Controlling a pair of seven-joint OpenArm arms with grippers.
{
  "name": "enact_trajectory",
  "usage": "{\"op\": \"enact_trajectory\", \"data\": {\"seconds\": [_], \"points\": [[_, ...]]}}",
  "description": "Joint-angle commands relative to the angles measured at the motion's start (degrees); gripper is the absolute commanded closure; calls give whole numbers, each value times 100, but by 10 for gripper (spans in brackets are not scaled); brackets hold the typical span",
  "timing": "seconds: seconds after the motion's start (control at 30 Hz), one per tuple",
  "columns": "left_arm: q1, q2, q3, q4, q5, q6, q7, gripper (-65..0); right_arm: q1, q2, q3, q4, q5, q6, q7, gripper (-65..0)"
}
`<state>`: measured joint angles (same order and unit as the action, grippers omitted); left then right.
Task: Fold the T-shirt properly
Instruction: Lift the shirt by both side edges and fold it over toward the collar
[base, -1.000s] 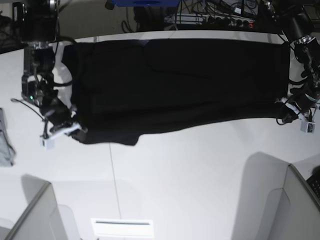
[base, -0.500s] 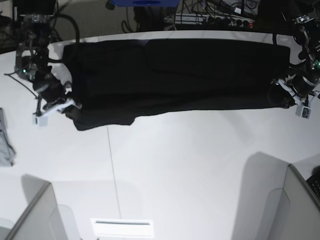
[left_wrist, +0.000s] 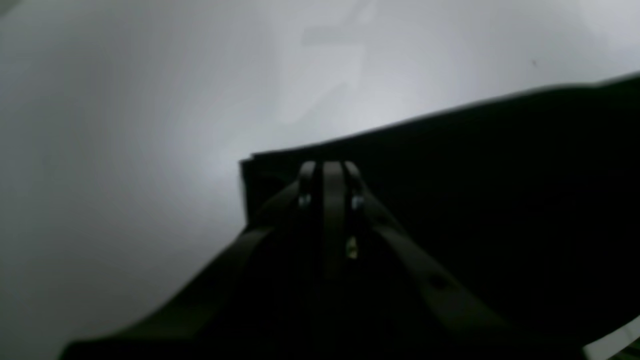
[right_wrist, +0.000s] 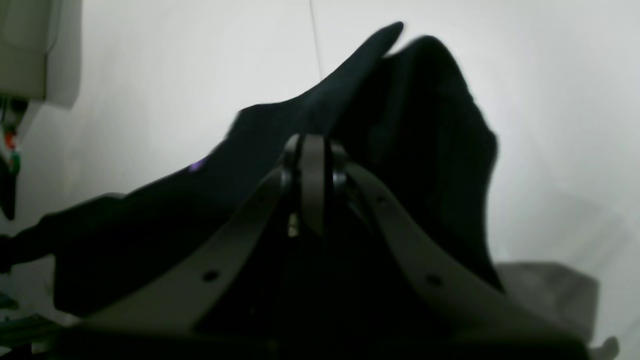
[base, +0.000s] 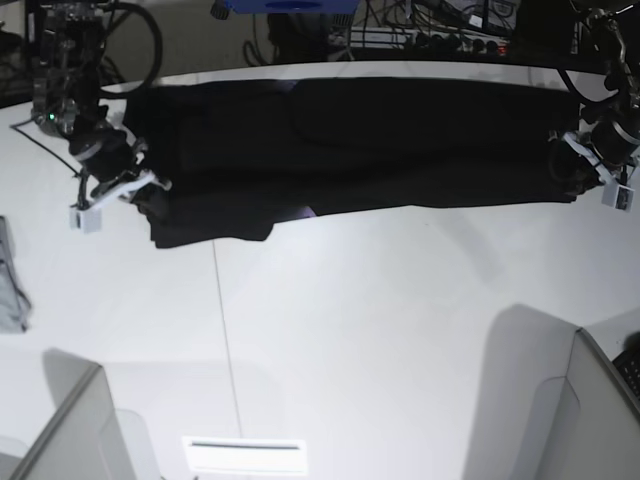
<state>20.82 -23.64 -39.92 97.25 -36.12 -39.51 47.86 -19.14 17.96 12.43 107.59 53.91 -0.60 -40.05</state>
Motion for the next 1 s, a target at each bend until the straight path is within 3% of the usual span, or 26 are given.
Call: {"op": "enact_trajectory", "data": {"seconds": [0.0,0.27,0.87,0.97], "points": [[32,-128,-74,108,-102,-27,-104,0,-60,55,54,155,73,21,115,0],[270,-181,-91,187,-489,-36,-104,0,-464,-270,564,366,55,21,80,0],[577,-181,-91,415,-498,-36,-104,0,-1291,-288,652,771,90,29,106,0],[639,-172,-91,442,-498,-36,-104,0,-1396,-367,661,771,389,29,115,0]]}}
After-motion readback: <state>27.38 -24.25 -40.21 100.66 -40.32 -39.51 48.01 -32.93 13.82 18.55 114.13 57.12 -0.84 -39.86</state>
